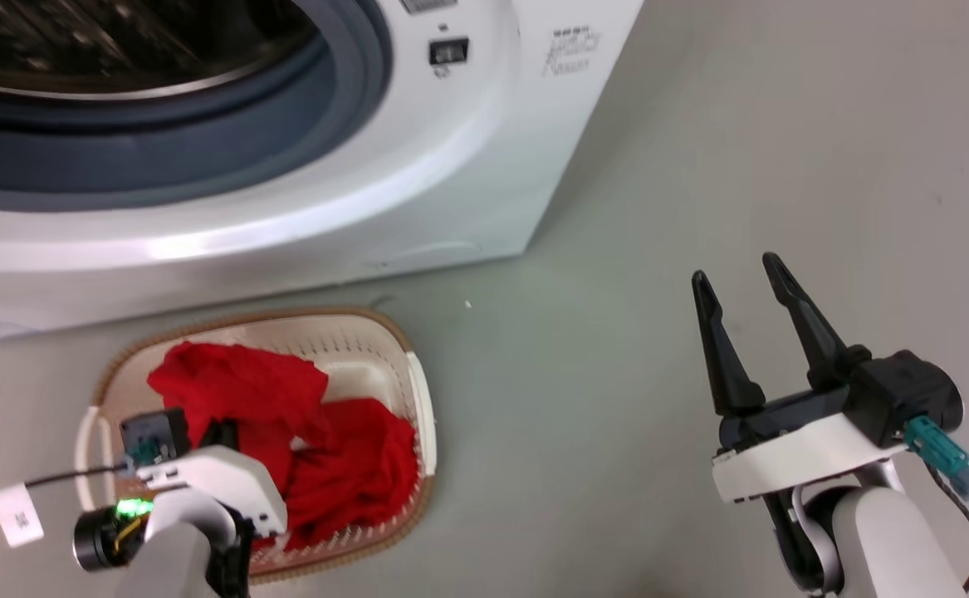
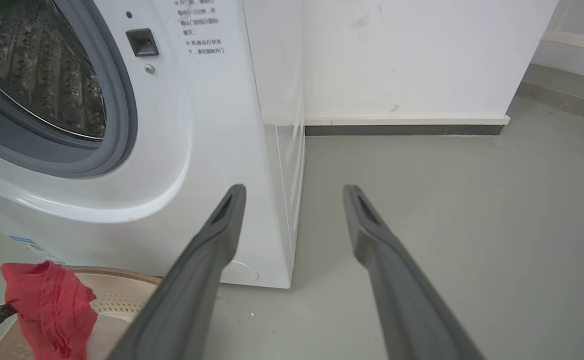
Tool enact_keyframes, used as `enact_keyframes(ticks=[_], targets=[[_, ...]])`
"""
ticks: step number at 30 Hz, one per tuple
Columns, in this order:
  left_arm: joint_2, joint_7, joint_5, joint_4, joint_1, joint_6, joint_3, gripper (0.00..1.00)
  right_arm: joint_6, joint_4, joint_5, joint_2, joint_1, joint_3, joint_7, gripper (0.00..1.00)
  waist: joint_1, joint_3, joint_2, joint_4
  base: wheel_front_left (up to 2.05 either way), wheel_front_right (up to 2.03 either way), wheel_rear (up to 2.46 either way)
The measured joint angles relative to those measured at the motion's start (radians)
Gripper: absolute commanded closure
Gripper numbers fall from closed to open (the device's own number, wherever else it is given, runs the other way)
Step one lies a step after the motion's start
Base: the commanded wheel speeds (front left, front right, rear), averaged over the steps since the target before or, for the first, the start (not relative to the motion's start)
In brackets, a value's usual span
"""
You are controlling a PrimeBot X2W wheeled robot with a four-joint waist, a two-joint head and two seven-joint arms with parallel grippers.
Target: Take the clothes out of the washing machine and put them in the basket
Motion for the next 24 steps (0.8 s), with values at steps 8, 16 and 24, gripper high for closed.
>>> enact_keyframes(ticks=[8, 16, 24], targets=[[0.020, 0.007, -0.009, 0.193, -0.133, -0.009, 0.002, 1.00, 0.000, 0.019, 0.018, 0.000, -0.065, 0.034, -0.031, 0.00, 0.0001, 0.140, 0.0000, -0.053, 0.00, 0.00, 0.00], [0.022, 0.000, -0.012, 0.326, -0.201, -0.012, -0.002, 1.00, 0.000, 0.040, 0.031, 0.000, -0.094, 0.041, -0.057, 0.00, 0.0001, 0.240, 0.0000, -0.100, 0.00, 0.00, 0.00], [0.017, 0.024, -0.029, 0.395, -0.223, -0.026, -0.006, 0.26, 0.000, 0.056, 0.031, 0.000, -0.116, 0.042, -0.066, 0.00, 0.0001, 0.265, 0.0000, -0.108, 0.00, 0.00, 0.00]])
